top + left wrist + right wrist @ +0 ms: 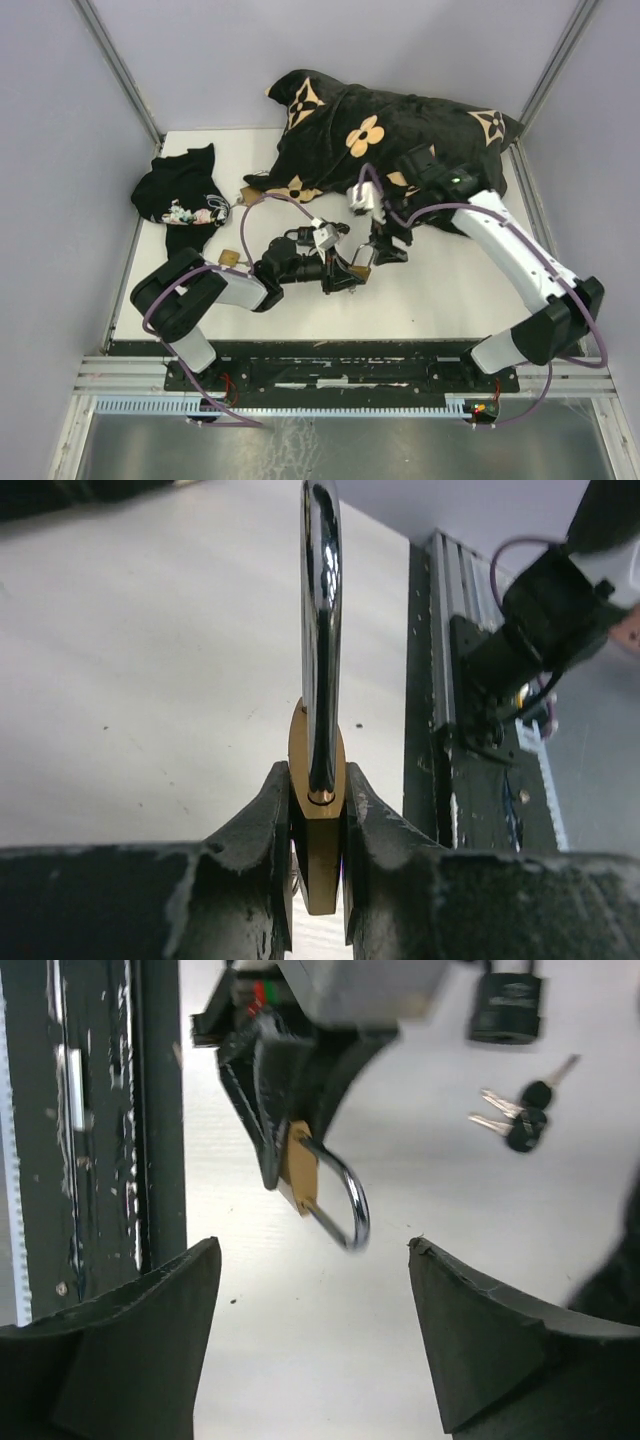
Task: Lock with the key
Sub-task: Lock the lock.
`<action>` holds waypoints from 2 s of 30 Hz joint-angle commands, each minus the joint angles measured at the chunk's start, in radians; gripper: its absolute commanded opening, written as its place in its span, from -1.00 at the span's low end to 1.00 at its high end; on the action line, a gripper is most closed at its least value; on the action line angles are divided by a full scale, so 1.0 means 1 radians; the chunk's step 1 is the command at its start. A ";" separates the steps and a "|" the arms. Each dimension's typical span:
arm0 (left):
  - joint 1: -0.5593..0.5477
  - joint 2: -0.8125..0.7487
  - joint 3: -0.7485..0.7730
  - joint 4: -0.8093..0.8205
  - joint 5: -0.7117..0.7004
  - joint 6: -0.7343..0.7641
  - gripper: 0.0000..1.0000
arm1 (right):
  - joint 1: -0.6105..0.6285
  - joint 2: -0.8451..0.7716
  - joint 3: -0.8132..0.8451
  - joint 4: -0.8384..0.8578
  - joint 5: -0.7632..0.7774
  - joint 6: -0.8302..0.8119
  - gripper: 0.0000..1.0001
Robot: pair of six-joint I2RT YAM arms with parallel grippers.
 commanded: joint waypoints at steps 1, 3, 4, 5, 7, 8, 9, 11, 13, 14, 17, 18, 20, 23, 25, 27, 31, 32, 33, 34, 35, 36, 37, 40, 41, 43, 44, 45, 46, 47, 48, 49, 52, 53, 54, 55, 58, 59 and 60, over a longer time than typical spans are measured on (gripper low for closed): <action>0.024 -0.095 -0.067 0.334 -0.179 -0.293 -0.94 | -0.136 -0.152 0.050 0.094 -0.190 0.171 0.72; 0.030 -0.126 -0.089 0.380 -0.274 -0.378 -0.94 | -0.160 -0.211 0.004 0.158 -0.261 0.239 0.77; 0.031 -0.148 -0.092 0.381 -0.324 -0.427 -0.94 | -0.168 -0.243 -0.028 0.217 -0.297 0.281 0.79; 0.033 -0.169 -0.094 0.379 -0.379 -0.450 -0.94 | -0.176 -0.272 -0.070 0.278 -0.326 0.335 0.80; 0.031 -0.210 -0.090 0.367 -0.463 -0.513 -0.94 | -0.200 -0.325 -0.168 0.430 -0.420 0.488 0.81; 0.031 -0.228 -0.086 0.365 -0.497 -0.537 -0.94 | -0.213 -0.341 -0.222 0.515 -0.468 0.577 0.81; 0.029 -0.245 -0.080 0.367 -0.522 -0.563 -0.94 | -0.228 -0.357 -0.309 0.660 -0.508 0.707 0.80; 0.027 -0.269 -0.065 0.372 -0.573 -0.614 -0.94 | -0.247 -0.373 -0.451 0.967 -0.540 0.984 0.80; 0.018 -0.287 -0.055 0.390 -0.628 -0.652 -0.94 | -0.253 -0.364 -0.534 1.173 -0.512 1.191 0.79; 0.014 -0.296 -0.052 0.402 -0.662 -0.671 -0.94 | -0.253 -0.353 -0.561 1.259 -0.492 1.265 0.79; -0.002 -0.309 -0.039 0.425 -0.714 -0.712 -0.94 | -0.253 -0.315 -0.634 1.556 -0.451 1.510 0.79; -0.009 -0.310 -0.033 0.432 -0.723 -0.720 -0.94 | -0.253 -0.306 -0.660 1.641 -0.426 1.585 0.80; -0.022 -0.304 -0.014 0.447 -0.738 -0.742 -0.94 | -0.252 -0.287 -0.694 1.741 -0.385 1.676 0.80; -0.041 -0.287 0.010 0.486 -0.756 -0.766 -0.94 | -0.250 -0.269 -0.723 1.811 -0.360 1.757 0.73; -0.055 -0.274 0.019 0.515 -0.772 -0.780 -0.94 | -0.238 -0.267 -0.730 1.847 -0.359 1.792 0.69; -0.062 -0.252 0.027 0.554 -0.788 -0.808 -0.94 | -0.222 -0.267 -0.724 1.834 -0.367 1.796 0.66; -0.074 -0.222 0.056 0.582 -0.792 -0.829 -0.94 | -0.192 -0.264 -0.698 1.787 -0.392 1.785 0.57; -0.076 -0.220 0.060 0.582 -0.798 -0.827 -0.94 | -0.185 -0.263 -0.693 1.780 -0.397 1.779 0.55; -0.078 -0.218 0.061 0.582 -0.805 -0.826 -0.94 | -0.179 -0.263 -0.687 1.762 -0.399 1.769 0.53; -0.080 -0.218 0.063 0.582 -0.809 -0.826 -0.94 | -0.175 -0.264 -0.683 1.744 -0.402 1.756 0.51; -0.080 -0.218 0.064 0.583 -0.811 -0.823 -0.94 | -0.173 -0.265 -0.680 1.737 -0.402 1.748 0.47; -0.082 -0.217 0.064 0.582 -0.812 -0.822 -0.94 | -0.172 -0.265 -0.678 1.737 -0.402 1.746 0.42; -0.081 -0.217 0.063 0.583 -0.814 -0.822 -0.94 | -0.172 -0.265 -0.677 1.736 -0.403 1.748 0.37; -0.081 -0.214 0.058 0.584 -0.819 -0.830 -0.94 | -0.171 -0.270 -0.673 1.738 -0.406 1.747 0.22; -0.081 -0.213 0.058 0.584 -0.816 -0.833 -0.94 | -0.171 -0.270 -0.669 1.740 -0.407 1.751 0.16; -0.082 -0.210 0.057 0.587 -0.814 -0.838 -0.94 | -0.172 -0.273 -0.665 1.743 -0.406 1.760 0.13; -0.083 -0.208 0.056 0.591 -0.811 -0.841 -0.94 | -0.173 -0.271 -0.661 1.747 -0.405 1.766 0.13; -0.084 -0.207 0.056 0.592 -0.809 -0.843 -0.94 | -0.174 -0.271 -0.658 1.755 -0.404 1.776 0.13; -0.084 -0.207 0.055 0.593 -0.809 -0.845 -0.94 | -0.174 -0.269 -0.656 1.767 -0.405 1.788 0.08; -0.084 -0.207 0.053 0.595 -0.811 -0.846 -0.94 | -0.174 -0.265 -0.653 1.779 -0.406 1.799 -0.02; -0.086 -0.207 0.052 0.596 -0.810 -0.846 -0.94 | -0.174 -0.263 -0.653 1.789 -0.406 1.810 -0.16; -0.086 -0.207 0.050 0.596 -0.810 -0.846 -0.94 | -0.174 -0.260 -0.651 1.796 -0.406 1.815 -0.32; -0.086 -0.205 0.049 0.602 -0.813 -0.848 -0.94 | -0.176 -0.253 -0.647 1.788 -0.419 1.816 -0.69; -0.085 -0.203 0.048 0.606 -0.814 -0.849 -0.94 | -0.174 -0.251 -0.648 1.784 -0.424 1.811 -0.81; -0.086 -0.203 0.047 0.613 -0.819 -0.850 -0.94 | -0.175 -0.252 -0.651 1.777 -0.429 1.804 -0.93; -0.085 -0.204 0.044 0.623 -0.834 -0.848 -0.94 | -0.174 -0.255 -0.654 1.765 -0.433 1.795 -0.97; -0.077 -0.206 0.028 0.649 -0.877 -0.835 -0.94 | -0.174 -0.261 -0.661 1.697 -0.451 1.758 -0.97; -0.064 -0.207 0.025 0.656 -0.886 -0.833 -0.94 | -0.174 -0.265 -0.664 1.657 -0.450 1.716 -0.97; -0.055 -0.208 0.025 0.660 -0.890 -0.836 -0.94 | -0.175 -0.268 -0.666 1.620 -0.445 1.682 -0.97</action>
